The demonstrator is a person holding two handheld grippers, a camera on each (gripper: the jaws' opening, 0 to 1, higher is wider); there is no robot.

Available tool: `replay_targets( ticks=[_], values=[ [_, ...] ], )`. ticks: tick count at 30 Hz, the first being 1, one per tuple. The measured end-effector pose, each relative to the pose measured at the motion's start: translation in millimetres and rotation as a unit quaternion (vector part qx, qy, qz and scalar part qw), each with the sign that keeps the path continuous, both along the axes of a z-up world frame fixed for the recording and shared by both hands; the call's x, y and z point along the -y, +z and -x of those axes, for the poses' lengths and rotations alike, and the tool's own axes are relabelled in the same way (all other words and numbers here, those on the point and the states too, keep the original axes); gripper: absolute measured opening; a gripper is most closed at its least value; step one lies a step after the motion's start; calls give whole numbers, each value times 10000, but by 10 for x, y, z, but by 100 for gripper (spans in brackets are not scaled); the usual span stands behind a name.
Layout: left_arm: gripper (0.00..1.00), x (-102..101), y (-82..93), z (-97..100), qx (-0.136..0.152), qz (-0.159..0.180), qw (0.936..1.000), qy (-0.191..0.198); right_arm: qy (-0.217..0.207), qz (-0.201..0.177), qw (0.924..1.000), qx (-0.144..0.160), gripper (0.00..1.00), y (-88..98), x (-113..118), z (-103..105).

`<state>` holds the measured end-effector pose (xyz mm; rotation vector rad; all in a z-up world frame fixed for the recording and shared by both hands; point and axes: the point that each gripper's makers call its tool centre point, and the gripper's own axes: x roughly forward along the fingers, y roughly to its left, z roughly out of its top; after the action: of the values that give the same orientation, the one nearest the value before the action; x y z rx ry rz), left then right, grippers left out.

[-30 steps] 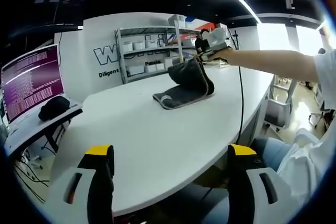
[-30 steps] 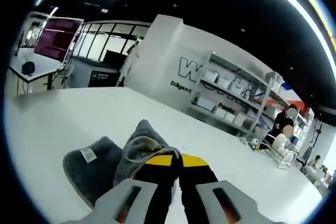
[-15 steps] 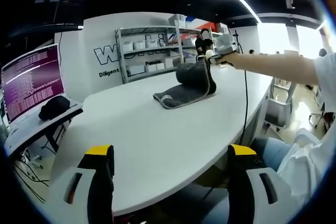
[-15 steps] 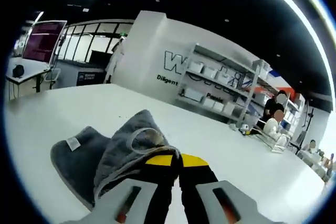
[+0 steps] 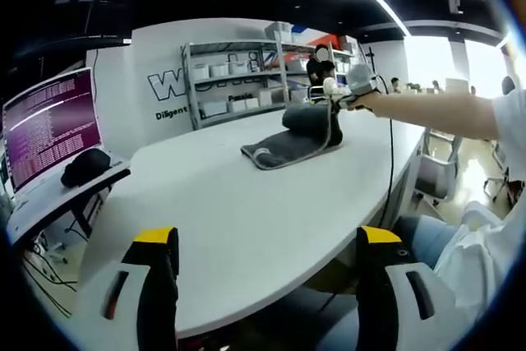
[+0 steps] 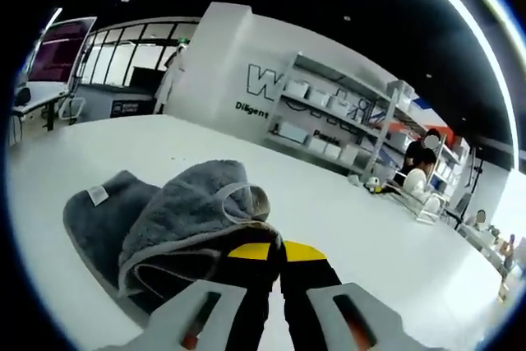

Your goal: Open the folded towel by lifting each exposed corner and separating the folded layers until the towel lies flat within the target outline without major curled edges

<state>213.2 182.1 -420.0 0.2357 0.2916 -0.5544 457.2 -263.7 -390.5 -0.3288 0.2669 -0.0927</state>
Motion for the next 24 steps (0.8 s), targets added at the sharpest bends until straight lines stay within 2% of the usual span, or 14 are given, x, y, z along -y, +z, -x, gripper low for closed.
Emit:
replay_targets(
  ticks=[8,15,19,22,24],
  values=[
    [88,-1,-8,-2,-10,-15,10000,-1,-172,171,9996,-144,0,-109,173,93],
    [88,-5,-11,-10,-18,-19,10000,13,-329,113,9990,-297,0,-227,373,113],
    [88,10,-20,-3,-29,-32,10000,-2,-372,368,9977,-427,0,-306,480,164],
    [88,19,-29,0,-39,-44,10000,-11,-372,467,9970,-497,0,-323,602,75],
    [87,25,-36,0,-46,-52,10000,-18,-383,521,9964,-546,0,-330,656,93]
  ],
)
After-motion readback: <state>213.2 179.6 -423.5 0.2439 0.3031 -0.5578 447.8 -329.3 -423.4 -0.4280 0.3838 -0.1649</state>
